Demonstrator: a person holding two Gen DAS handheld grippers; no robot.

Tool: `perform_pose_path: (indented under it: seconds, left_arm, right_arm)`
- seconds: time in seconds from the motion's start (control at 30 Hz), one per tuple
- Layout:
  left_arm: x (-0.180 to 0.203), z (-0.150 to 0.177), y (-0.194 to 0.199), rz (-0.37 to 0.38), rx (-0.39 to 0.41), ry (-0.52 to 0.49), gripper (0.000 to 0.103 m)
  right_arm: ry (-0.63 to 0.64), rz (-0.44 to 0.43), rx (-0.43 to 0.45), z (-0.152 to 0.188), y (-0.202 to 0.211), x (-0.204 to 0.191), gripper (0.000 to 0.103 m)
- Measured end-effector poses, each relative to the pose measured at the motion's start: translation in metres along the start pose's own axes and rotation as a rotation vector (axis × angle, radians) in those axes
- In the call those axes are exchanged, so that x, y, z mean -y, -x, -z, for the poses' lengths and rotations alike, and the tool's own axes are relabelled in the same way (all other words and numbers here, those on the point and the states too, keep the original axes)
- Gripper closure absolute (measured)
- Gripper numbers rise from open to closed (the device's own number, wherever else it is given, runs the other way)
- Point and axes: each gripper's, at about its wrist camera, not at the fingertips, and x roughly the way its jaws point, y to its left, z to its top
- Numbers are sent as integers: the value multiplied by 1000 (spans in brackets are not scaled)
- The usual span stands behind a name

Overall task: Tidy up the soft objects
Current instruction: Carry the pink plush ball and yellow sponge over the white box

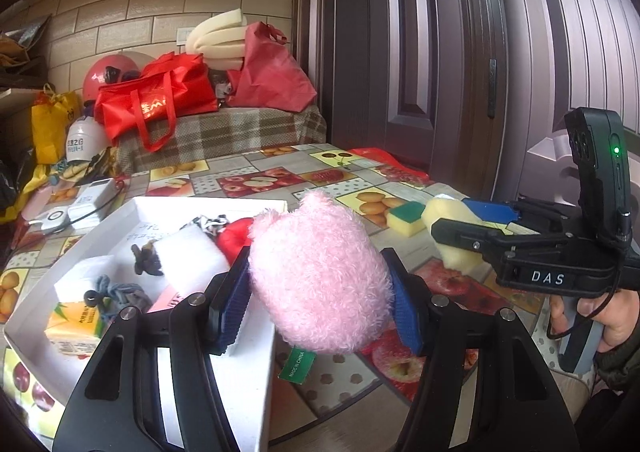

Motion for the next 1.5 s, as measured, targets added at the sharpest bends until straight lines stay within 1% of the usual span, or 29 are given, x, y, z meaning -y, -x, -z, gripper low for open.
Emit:
perform_pose_path:
  seconds: [0.27,0.47,0.67,0.77,0.97,1.2,1.3,1.5]
  left_arm:
    - [-15,3,11,-40,28,8,41]
    - [-31,4,15,-62,30,52,41]
    - [-43,6,21,-127,52,57,41]
    - [-54,6,22,-159,53,74,41]
    - [-76,7,22,-211,48,109,41]
    - [-99,8,20,-232,31,173,41]
    - [-105,8,18,-244,27,186,41]
    - [-118,9,15,-256,9,243,41]
  right_arm:
    - [-2,-19,13,-1,-4,-15,44]
    - [4,-32,14,-3,-10,-25,44]
    - [9,-42,7,-6,-20,-36,44]
    - [31,-45,15,-7,-24,-45,44]
    - [115,-61,33,-9,-30,-69,44]
    - [143,-90,29,-12,-39,-84,44]
    - [137,-106,19,-14,-46,-87,44]
    - [118,-134,-13,-21,-65,-97,44]
